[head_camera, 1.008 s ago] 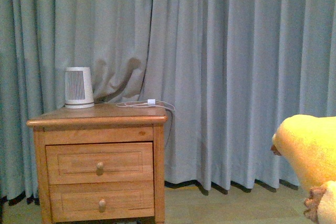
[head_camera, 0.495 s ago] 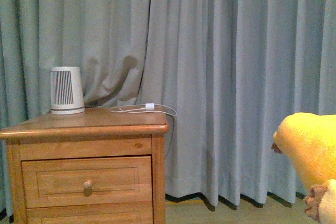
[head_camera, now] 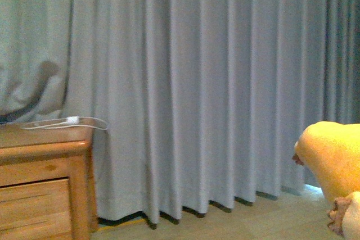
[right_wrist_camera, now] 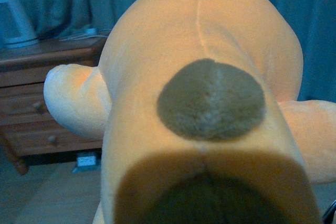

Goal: Put away toys

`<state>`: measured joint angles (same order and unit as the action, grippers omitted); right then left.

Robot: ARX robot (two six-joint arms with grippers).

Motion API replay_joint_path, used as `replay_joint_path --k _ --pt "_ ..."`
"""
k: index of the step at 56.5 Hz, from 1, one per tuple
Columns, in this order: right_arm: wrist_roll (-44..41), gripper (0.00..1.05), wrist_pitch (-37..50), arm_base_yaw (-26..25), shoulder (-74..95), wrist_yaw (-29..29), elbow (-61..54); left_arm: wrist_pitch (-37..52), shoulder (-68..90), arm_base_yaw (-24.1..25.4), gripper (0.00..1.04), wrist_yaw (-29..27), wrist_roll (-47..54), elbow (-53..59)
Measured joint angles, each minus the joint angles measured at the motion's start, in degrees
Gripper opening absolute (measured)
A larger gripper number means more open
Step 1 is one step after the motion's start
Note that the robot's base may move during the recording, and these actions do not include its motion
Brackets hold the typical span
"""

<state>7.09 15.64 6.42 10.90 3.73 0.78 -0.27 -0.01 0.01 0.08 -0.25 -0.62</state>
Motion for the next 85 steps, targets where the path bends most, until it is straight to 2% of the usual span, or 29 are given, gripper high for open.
replay_joint_path --k 85 --pt "0.02 0.18 0.00 0.00 0.00 -0.09 0.00 0.00 0.00 0.00 0.99 -0.07 0.00 0.00"
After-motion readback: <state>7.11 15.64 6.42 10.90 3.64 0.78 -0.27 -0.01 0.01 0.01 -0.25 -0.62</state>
